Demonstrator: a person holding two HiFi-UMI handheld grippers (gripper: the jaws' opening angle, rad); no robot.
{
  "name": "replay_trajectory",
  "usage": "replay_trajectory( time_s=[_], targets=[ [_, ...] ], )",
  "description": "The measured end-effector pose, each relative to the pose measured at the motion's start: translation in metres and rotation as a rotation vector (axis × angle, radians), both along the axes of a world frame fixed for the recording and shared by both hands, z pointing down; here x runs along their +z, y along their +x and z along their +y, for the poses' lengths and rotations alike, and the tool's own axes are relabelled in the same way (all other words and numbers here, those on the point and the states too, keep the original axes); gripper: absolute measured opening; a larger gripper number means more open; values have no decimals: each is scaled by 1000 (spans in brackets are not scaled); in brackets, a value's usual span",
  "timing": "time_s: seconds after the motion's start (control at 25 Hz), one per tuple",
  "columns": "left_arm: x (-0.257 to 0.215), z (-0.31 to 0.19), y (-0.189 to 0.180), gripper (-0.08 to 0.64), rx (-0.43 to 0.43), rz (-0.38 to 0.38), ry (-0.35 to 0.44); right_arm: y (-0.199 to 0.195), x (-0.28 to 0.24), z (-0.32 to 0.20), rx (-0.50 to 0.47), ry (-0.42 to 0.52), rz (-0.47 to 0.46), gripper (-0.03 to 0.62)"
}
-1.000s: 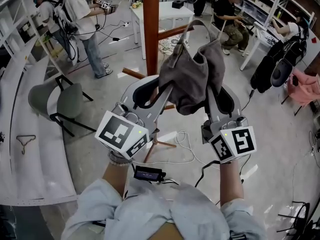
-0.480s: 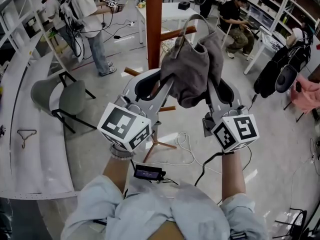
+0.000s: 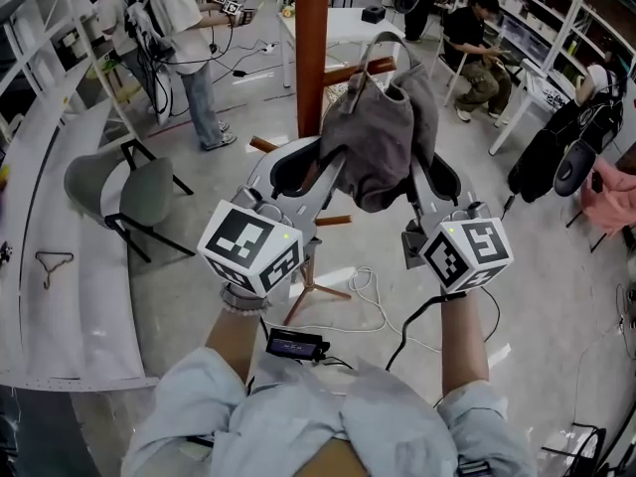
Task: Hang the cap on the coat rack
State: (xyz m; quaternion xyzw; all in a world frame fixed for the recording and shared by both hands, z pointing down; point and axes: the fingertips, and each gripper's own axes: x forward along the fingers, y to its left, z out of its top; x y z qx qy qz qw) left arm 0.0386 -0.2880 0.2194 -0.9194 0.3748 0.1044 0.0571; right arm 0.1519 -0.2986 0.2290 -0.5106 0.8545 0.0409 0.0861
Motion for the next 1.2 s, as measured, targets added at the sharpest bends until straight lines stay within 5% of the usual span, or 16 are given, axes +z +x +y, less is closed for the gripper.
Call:
replay_trajectory(
  time_s=[1.2],
  targets=[
    [39, -18, -1, 83, -23, -22, -117, -4, 32, -29, -20, -103, 76, 67]
  ],
)
